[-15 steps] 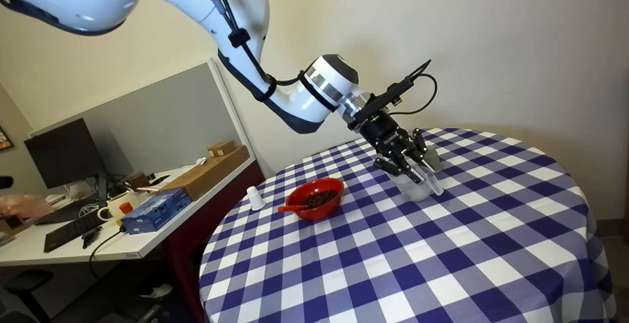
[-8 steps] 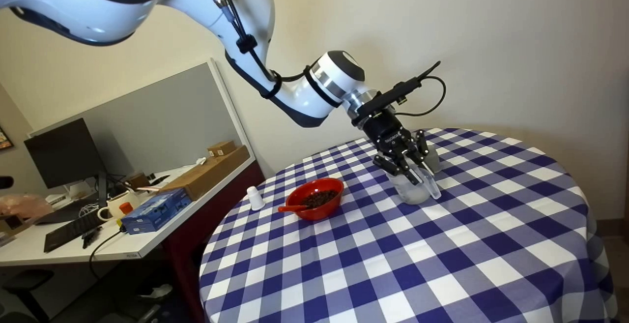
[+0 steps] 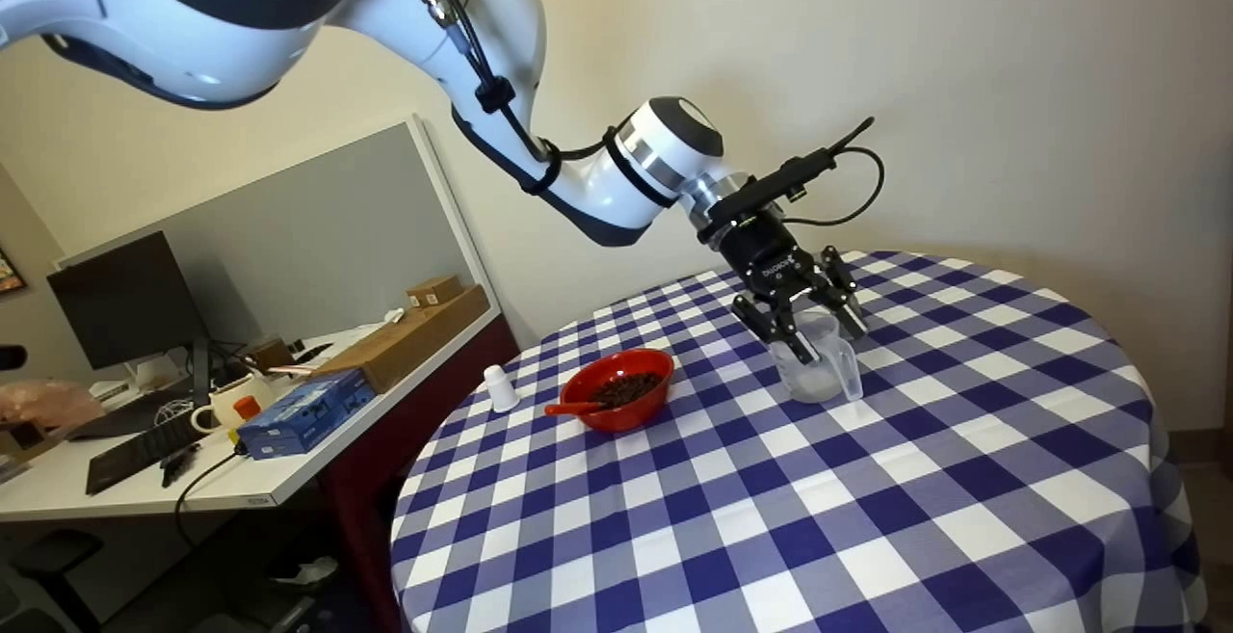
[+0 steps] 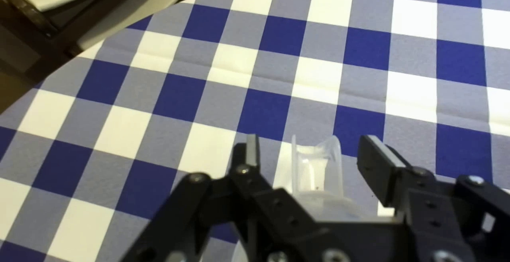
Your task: Pour the contents of the clear jar into the red bowl
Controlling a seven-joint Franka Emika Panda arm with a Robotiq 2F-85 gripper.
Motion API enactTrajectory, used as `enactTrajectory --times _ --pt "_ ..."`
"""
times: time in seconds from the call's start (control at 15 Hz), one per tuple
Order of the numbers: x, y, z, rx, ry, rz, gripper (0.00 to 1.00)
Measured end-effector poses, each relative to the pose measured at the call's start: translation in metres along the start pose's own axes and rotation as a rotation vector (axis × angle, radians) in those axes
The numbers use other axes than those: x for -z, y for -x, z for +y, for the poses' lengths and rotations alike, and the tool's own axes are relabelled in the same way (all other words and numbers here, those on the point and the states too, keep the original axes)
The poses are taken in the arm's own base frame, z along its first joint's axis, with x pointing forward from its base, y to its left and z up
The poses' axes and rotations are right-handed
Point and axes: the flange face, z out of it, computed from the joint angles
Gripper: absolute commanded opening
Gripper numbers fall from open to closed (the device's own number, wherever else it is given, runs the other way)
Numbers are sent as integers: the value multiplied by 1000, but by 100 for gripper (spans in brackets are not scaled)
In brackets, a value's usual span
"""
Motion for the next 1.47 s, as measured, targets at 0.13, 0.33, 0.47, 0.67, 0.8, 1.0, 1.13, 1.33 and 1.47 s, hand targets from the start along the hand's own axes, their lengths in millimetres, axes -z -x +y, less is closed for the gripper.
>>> enactTrajectory --times 0.13,0.33,0.47,0.67,0.8,1.0,1.13,1.33,1.47 --pt "2 1 2 -1 31 -28 100" --pt "17 -1 3 -28 155 -113 100" --pt "37 -3 -2 -66 251 -157 100" --pt "74 2 -11 -152 398 -196 100" --pt "95 14 -16 -236 468 -209 100" --pt "115 36 -22 -374 494 -205 100" --pt "125 49 -24 -458 497 -173 100" --pt "141 63 -27 -572 507 -62 100" --pt "153 72 -29 -632 514 29 100"
